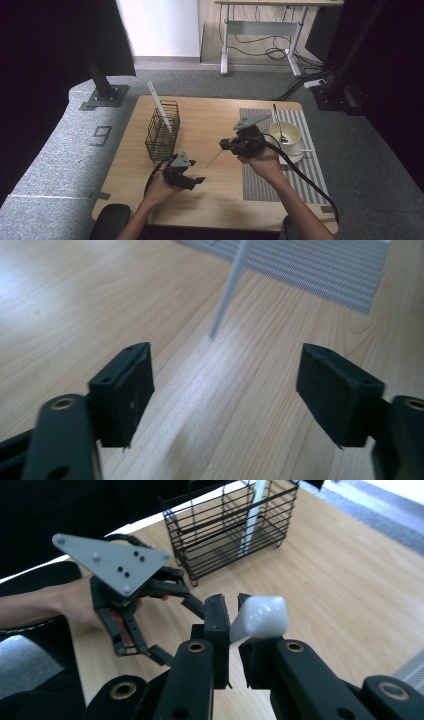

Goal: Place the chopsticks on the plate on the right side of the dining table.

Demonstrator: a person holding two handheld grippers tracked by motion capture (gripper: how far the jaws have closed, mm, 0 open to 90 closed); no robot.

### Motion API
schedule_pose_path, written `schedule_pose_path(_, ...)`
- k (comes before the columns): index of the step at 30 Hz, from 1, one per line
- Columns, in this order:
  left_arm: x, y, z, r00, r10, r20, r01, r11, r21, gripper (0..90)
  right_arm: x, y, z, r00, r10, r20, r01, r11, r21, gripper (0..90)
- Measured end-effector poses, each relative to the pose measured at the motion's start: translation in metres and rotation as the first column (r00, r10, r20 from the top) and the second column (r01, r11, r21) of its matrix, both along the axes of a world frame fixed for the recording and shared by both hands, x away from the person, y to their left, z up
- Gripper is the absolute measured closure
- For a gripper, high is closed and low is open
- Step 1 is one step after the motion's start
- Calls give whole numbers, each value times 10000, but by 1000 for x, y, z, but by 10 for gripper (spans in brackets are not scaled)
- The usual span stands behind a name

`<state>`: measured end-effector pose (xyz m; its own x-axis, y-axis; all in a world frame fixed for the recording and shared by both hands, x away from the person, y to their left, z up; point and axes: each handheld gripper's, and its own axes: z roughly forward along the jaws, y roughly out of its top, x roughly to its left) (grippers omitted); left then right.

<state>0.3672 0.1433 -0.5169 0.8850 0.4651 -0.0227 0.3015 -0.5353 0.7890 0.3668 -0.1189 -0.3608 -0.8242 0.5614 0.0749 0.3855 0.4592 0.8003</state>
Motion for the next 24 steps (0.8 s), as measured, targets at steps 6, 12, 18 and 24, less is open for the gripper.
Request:
schedule_pose_path(6,-2,-5,2,9993,-339,123,343,9990,-280,390,-3,8,-12,9988,301,-394,-296,9995,142,821)
schedule_pose_path(12,-5,-9,2,9975,-673,204,682,9965,-477,552,-3,17,-21,9952,598,-772,-573,9978,342,821)
schedule_pose_path(18,-6,-12,1,9962,-828,261,843,9944,-630,690,-1,24,-26,9929,728,-940,-692,9968,410,821)
schedule_pose_path(24,-6,-11,0,9954,-907,305,926,9934,-680,815,0,26,-27,9925,769,-951,-731,9964,427,821)
